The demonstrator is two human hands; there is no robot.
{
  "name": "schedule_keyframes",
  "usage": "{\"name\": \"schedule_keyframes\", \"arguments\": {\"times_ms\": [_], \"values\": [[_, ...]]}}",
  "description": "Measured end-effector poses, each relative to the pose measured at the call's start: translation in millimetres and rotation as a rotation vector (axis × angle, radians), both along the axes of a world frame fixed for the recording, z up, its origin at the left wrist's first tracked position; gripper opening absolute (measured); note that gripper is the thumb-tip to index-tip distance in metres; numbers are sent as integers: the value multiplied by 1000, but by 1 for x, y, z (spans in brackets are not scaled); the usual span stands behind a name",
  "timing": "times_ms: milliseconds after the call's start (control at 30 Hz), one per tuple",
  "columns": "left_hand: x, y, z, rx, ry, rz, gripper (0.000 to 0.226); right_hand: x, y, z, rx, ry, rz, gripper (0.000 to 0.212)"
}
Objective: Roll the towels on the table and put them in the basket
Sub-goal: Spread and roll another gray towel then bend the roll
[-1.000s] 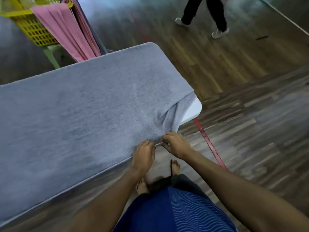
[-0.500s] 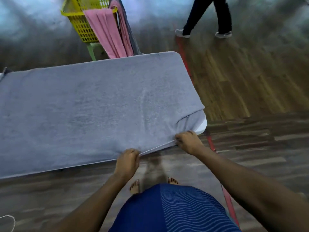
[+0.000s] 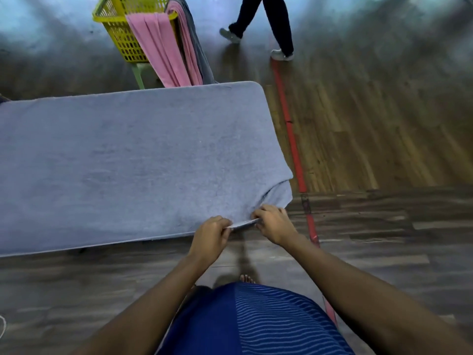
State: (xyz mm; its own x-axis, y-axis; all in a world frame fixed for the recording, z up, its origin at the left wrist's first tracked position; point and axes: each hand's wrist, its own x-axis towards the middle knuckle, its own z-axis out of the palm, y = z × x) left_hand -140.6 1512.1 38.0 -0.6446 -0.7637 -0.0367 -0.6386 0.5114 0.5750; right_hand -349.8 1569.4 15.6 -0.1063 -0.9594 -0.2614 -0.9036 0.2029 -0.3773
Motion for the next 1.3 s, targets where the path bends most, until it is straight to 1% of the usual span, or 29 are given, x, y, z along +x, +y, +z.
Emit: {"name": "schedule_keyframes", "arguments": {"times_ms": [167,333,500,600,700,800,1000,1167,1233,1300], "values": [[8,1,0,41,-44,9,13,-35,7,-1,-46,0,-194,15],[7,4,-5,32,-34,-8,10,-42,42,3,-62,-119,-217,21],[14,6,-13,77,-42,-28,23,-23,61,1,5,-130,-224,29],[25,-2,-10,45,-60,41,22,-11,51,4,21,-180,-254,23],[43,-17,-3,25,-47,117,19,6,22,12,11,-225,-266,15],[68,-37,2,31,-40,167,16,31,-15,19,-4,-248,-237,14],[170,-73,20,-16,-45,397,15,133,-106,36,-14,-287,-70,15],[290,-87,32,-21,-89,643,16,260,-171,51,1,-309,136,17],[352,-86,33,-17,-93,779,18,324,-193,54,12,-327,238,17],[385,-83,35,-11,-76,824,20,358,-204,57,24,-333,287,17]]}}
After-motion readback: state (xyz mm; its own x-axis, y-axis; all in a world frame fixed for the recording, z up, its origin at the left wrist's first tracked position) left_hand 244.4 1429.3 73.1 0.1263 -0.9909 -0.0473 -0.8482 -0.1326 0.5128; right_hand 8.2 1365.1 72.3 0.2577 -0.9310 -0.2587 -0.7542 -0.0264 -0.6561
